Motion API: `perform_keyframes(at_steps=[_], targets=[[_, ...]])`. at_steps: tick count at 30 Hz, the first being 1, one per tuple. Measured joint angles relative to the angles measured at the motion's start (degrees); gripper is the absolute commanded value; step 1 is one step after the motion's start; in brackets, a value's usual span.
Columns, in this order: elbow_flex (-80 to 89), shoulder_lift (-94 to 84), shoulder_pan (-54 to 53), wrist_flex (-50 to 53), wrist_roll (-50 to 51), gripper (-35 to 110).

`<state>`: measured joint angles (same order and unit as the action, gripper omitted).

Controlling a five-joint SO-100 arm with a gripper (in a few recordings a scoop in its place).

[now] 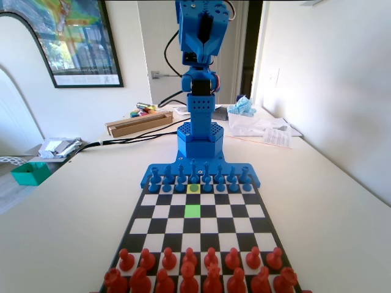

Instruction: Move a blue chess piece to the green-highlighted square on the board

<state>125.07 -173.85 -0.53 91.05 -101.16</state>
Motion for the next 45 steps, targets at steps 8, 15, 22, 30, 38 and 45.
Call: perform_keyframes(at_steps=[8,15,22,30,38,45], targets=[[0.0,0.0,0.0,0.0,0.0,1],[0.0,0.0,0.0,0.0,0.0,1],[0.0,0.0,0.0,0.0,-0.1,1],[-0.4,1.8,0.4,-1.4,-5.1,1],[-8.5,15.8,2.3,-1.8,-14.2,1],[-15.8,31.6,1.1,-0.3,-24.2,1]])
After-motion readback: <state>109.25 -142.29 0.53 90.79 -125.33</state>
